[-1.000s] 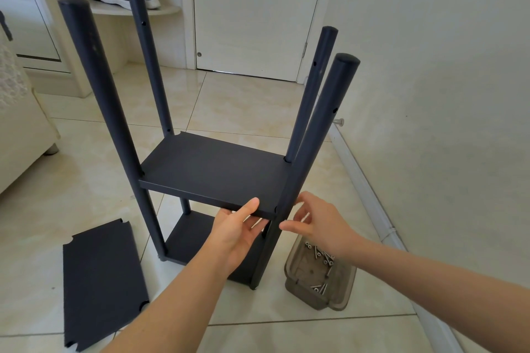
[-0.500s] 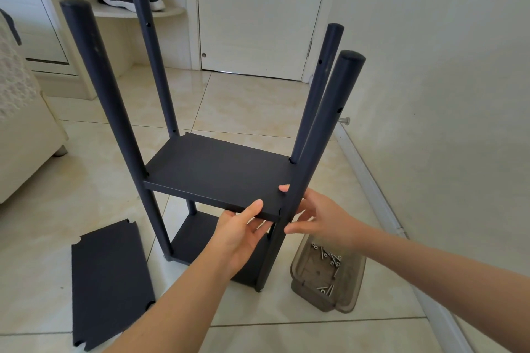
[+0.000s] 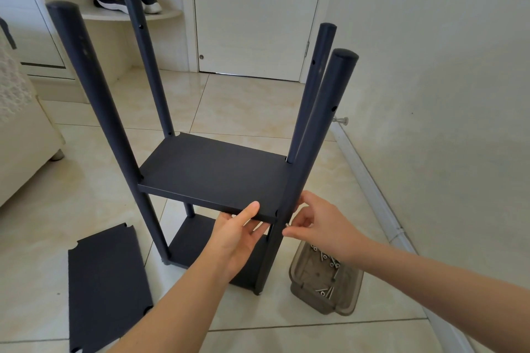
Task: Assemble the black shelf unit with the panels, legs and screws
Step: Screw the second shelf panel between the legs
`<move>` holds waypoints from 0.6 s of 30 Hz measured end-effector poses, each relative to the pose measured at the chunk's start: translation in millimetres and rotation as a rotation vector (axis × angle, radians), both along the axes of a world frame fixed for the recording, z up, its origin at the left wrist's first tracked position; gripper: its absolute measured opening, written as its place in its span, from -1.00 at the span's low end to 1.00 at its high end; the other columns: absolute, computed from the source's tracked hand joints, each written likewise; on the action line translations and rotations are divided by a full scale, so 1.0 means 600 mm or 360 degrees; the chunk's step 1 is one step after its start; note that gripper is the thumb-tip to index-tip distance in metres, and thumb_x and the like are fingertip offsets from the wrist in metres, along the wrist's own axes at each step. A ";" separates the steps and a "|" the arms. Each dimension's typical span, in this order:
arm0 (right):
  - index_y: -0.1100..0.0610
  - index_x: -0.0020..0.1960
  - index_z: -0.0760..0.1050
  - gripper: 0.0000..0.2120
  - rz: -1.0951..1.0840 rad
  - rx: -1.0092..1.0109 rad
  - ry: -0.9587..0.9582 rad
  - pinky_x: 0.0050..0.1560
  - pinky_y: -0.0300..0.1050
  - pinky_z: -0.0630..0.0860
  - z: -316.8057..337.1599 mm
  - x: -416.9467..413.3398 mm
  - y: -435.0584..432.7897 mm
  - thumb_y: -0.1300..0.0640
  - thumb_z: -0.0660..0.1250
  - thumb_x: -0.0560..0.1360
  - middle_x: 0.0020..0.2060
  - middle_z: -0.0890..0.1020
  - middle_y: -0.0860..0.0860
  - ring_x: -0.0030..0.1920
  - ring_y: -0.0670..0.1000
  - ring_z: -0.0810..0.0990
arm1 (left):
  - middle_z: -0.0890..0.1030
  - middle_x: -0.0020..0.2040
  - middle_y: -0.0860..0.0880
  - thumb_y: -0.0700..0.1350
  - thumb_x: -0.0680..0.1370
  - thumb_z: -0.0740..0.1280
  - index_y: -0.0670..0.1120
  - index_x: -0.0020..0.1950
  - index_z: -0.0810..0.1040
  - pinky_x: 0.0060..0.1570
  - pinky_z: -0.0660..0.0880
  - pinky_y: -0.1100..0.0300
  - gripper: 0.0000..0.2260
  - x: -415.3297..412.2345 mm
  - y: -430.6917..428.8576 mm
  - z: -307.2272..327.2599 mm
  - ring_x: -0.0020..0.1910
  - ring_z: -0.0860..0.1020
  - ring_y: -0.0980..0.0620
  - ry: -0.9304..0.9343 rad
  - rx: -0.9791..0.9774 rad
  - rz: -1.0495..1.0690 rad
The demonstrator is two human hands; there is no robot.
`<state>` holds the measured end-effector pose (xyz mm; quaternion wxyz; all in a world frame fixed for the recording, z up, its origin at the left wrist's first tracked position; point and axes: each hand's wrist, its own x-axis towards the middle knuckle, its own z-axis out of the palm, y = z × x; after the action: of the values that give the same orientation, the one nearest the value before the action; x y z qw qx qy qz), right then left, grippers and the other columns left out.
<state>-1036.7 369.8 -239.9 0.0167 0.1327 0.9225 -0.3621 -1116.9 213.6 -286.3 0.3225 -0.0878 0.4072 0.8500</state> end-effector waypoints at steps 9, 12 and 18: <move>-0.11 0.27 0.34 -0.57 0.0062 0.0039 0.0049 -0.09 -0.37 0.52 -0.001 0.004 0.003 0.05 0.45 0.49 -0.11 0.59 -0.19 -0.09 -0.13 0.60 | 0.62 0.23 -0.18 -0.26 0.55 0.39 -0.12 0.35 0.47 0.09 0.61 0.00 -0.63 -0.001 -0.002 -0.001 0.14 0.66 -0.16 -0.0018 -0.0007 -0.0009; -0.14 0.33 0.27 -0.46 0.0017 0.0041 0.0060 -0.18 -0.41 0.48 0.002 0.000 0.003 0.05 0.47 0.47 -0.11 0.56 -0.18 -0.11 -0.09 0.58 | 0.62 0.22 -0.18 -0.25 0.55 0.39 -0.11 0.34 0.48 0.06 0.61 0.02 -0.64 -0.001 -0.001 0.001 0.13 0.66 -0.15 -0.0022 -0.0024 0.0002; -0.09 0.38 0.27 -0.43 0.0039 0.0016 0.0020 -0.16 -0.38 0.53 0.000 -0.006 0.006 0.04 0.46 0.48 -0.05 0.51 -0.17 -0.08 -0.07 0.58 | 0.63 0.22 -0.18 -0.26 0.55 0.39 -0.11 0.33 0.48 0.06 0.60 0.01 -0.64 -0.002 0.001 0.003 0.14 0.65 -0.16 -0.0032 -0.0015 0.0014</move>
<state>-1040.5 373.1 -239.6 0.0145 0.1192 0.9259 -0.3582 -1117.9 214.4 -284.4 0.3224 -0.0996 0.4074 0.8487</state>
